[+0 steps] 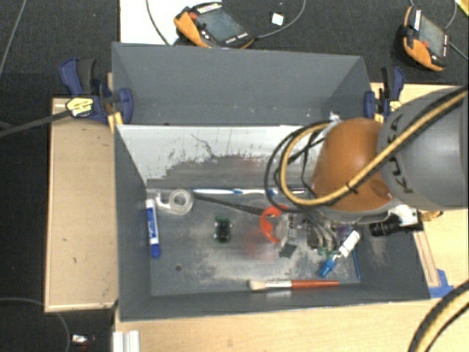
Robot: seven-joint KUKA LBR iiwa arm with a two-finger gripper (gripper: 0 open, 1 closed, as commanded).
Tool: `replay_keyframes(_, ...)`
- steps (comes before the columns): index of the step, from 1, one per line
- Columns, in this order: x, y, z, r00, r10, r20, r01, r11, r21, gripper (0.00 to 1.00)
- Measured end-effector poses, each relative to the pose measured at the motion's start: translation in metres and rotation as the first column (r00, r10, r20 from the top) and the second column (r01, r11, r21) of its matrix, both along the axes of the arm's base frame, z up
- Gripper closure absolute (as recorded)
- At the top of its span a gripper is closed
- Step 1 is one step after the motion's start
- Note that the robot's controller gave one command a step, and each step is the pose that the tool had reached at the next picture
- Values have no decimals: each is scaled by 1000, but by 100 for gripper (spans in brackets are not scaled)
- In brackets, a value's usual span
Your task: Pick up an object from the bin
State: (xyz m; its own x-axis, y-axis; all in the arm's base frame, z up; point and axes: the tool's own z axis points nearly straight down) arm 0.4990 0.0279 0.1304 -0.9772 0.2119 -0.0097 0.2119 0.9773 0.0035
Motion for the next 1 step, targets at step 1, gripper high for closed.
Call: replay_keyframes(1, 0, 0, 48, 1000, 3, 1, -3, 1000, 0, 100)
